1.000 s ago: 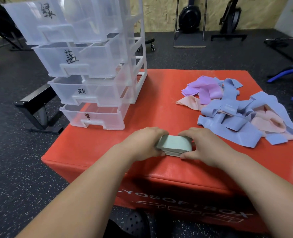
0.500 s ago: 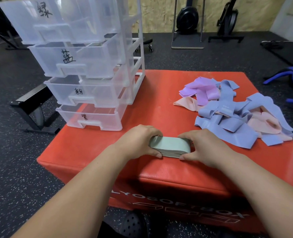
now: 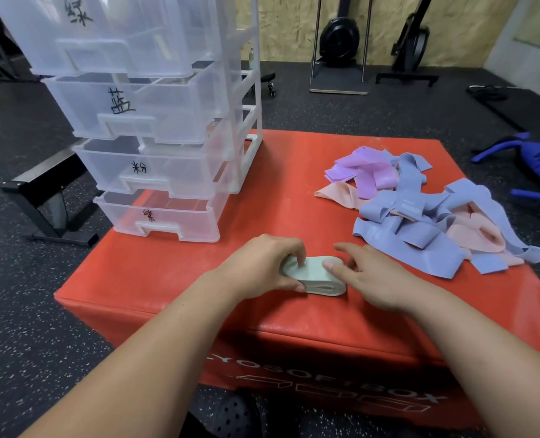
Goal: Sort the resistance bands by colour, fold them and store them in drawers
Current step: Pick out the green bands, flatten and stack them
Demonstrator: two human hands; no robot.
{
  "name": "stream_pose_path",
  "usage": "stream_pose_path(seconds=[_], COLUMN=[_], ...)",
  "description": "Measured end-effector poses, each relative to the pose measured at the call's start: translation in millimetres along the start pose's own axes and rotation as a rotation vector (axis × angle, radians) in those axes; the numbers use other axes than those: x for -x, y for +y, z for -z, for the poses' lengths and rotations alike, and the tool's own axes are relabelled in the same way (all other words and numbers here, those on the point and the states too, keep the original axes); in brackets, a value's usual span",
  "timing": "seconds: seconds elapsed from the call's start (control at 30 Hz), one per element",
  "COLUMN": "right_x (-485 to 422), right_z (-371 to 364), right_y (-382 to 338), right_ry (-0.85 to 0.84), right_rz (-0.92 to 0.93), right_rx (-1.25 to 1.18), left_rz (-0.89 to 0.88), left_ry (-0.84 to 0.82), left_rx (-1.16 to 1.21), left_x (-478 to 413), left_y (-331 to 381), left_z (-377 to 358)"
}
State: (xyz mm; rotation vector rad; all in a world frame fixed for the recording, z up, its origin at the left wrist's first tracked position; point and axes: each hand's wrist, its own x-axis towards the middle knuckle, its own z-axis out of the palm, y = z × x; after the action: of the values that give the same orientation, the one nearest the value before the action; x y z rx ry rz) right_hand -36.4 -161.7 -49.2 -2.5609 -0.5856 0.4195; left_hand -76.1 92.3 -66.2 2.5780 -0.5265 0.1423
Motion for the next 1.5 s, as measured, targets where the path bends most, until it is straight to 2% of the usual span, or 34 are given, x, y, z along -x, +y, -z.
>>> stream_pose_path(seconds=[0.13, 0.27, 0.33, 0.43, 0.6, 0.73, 0.8, 0.93, 1.03, 1.23, 1.33, 1.5], right_x=[-2.6, -4.7, -5.5, -10.8, -36.7, -83.0, -110.3, -166.0, -203.5, -260.4, -277.8, -285.5], right_z=[-5.6, -17.7, -17.1, -0.3, 35.0, 52.9, 57.6, 51.8, 39.4, 25.2, 15.4, -2.6], right_y=[-17.4, -31.9, -41.2, -54.0, -74.6, -86.5, -88.0, -81.8, -72.9, -69.2, -64.6, -49.0], right_ry=[-0.015, 0.160, 0.219, 0.243, 0.117, 0.069, 0.064, 0.121, 0.194, 0.153, 0.163, 0.229], right_rz=[-0.152, -0.277, -0.219, 0.008, 0.247, 0.296, 0.263, 0.173, 0.116, 0.095, 0.094, 0.159], right_rx=[-0.053, -0.377, -0.448, -0.420, -0.484, -0.505, -0.566, -0.661, -0.656, -0.771, -0.748, -0.632], left_rz=[0.010, 0.024, 0.052, 0.130, 0.268, 0.387, 0.454, 0.601, 0.696, 0.747, 0.721, 0.667], left_ry=[0.006, 0.031, 0.053, 0.123, 0.160, 0.205, 0.297, 0.506, 0.581, 0.712, 0.712, 0.577], left_rx=[0.007, 0.027, 0.059, 0.282, 0.628, 0.803, 0.826, 0.747, 0.707, 0.697, 0.633, 0.289], left_x=[0.8, 5.6, 10.5, 16.9, 10.8, -2.5, -12.6, -41.7, -64.5, -95.2, -100.6, -106.6], left_y=[-0.9, 0.3, 1.8, 2.0, -12.4, -22.5, -25.6, -33.0, -39.4, -66.5, -79.1, -83.8], left_z=[-0.7, -1.8, -2.7, 2.2, 21.8, 25.9, 24.6, 21.4, 17.7, 6.3, 1.6, -10.1])
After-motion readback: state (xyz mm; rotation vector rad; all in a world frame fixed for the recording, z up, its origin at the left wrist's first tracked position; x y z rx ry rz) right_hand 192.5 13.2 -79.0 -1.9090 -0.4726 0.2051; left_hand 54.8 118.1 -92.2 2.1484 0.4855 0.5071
